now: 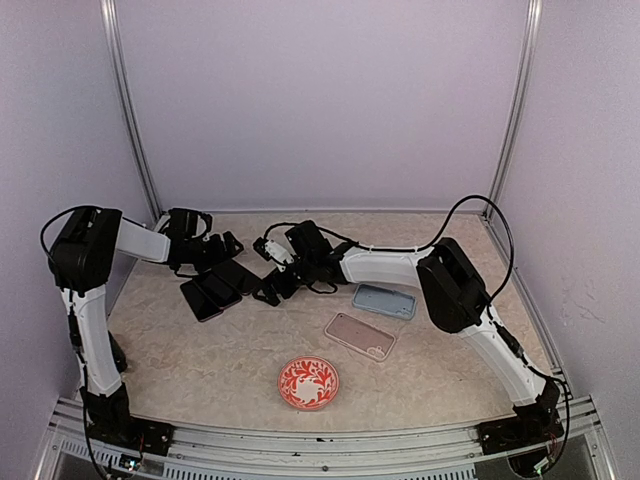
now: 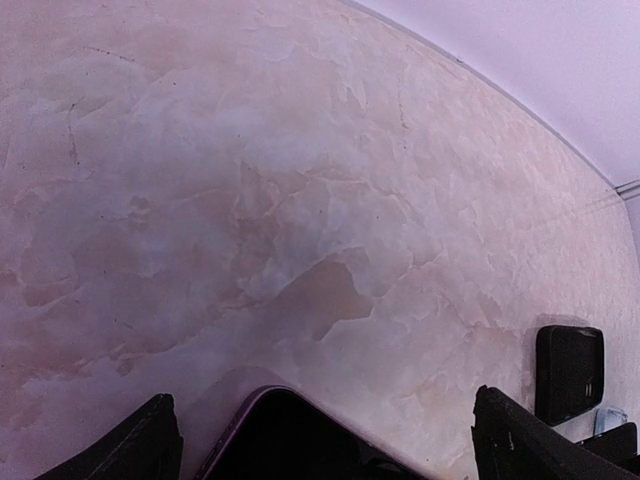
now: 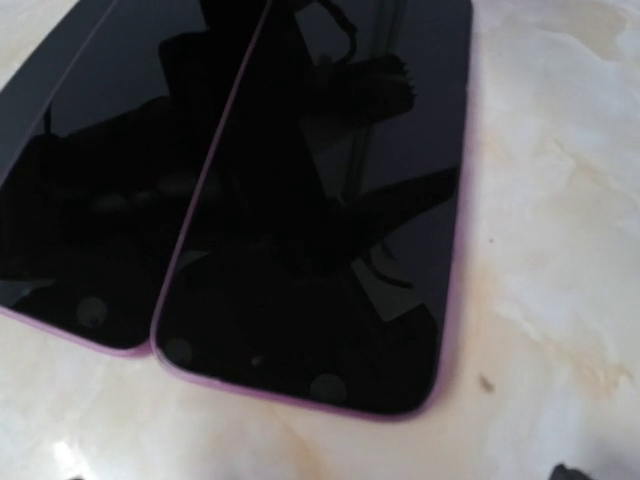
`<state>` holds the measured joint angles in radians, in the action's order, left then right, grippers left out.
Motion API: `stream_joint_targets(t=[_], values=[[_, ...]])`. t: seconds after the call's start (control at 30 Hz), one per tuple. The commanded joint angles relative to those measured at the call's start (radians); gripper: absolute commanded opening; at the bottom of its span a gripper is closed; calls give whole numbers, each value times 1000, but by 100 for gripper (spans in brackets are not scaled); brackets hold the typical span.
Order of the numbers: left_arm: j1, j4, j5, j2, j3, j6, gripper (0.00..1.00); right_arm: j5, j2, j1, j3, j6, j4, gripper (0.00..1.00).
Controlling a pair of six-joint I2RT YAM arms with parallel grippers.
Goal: Put the phone into the phone case
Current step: Move the phone to the center of the board.
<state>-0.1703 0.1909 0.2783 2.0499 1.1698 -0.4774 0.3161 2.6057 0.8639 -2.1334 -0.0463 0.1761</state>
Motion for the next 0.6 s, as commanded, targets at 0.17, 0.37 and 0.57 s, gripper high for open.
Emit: stream_joint_targets(t=[0.17,0.37,0.57], values=[[-29,-28,36,41,3,14,99,-35,34,14,-31,-45,-3,99],[-47,-34,46,34,-9,16,99,-81,29,23,-13,-46,2,100],[-70,-41,49,24,-30,10,99,-93,-16,32,55,-48,-18,100]])
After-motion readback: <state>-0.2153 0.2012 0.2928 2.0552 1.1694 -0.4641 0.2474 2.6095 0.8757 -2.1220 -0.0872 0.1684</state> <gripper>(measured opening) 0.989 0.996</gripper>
